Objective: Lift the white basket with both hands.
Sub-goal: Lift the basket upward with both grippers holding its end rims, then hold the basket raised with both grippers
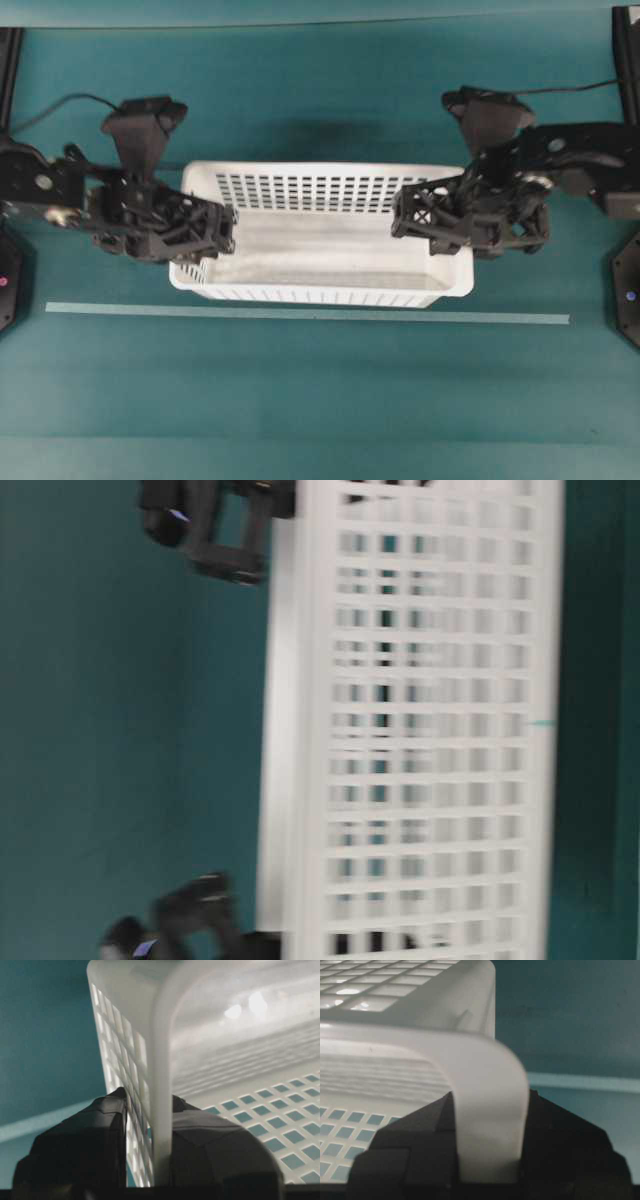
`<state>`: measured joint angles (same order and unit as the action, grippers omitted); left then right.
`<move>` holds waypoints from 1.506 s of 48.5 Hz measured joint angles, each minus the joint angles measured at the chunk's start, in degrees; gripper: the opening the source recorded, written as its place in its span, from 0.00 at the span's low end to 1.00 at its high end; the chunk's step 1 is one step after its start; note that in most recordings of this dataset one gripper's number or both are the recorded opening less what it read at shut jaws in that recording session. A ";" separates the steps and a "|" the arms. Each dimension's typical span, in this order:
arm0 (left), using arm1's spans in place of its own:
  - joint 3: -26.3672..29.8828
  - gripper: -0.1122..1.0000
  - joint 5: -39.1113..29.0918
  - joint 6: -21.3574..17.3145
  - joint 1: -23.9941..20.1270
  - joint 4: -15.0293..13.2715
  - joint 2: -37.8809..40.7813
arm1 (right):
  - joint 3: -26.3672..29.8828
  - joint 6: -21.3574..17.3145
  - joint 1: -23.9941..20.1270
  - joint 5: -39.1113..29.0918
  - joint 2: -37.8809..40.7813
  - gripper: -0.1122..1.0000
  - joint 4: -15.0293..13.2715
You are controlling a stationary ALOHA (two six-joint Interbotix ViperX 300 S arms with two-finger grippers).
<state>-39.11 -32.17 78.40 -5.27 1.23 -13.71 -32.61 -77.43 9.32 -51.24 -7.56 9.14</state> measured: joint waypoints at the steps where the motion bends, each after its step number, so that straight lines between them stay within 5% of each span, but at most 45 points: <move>1: 0.44 0.18 -0.97 0.09 0.00 0.00 -0.53 | 0.44 0.00 0.09 -0.70 -0.53 0.26 0.09; 29: 9.49 0.18 -12.30 0.00 -0.18 -0.09 -7.38 | 12.48 -0.26 0.53 -13.18 -6.33 0.26 0.18; 73: 32.87 0.18 -29.97 -2.20 -0.26 -0.09 -8.96 | 37.18 -0.62 -0.35 -33.66 -6.94 0.26 0.09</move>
<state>-6.24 -62.14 76.20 -5.54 1.14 -22.68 4.57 -78.05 8.96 -84.90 -14.50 9.23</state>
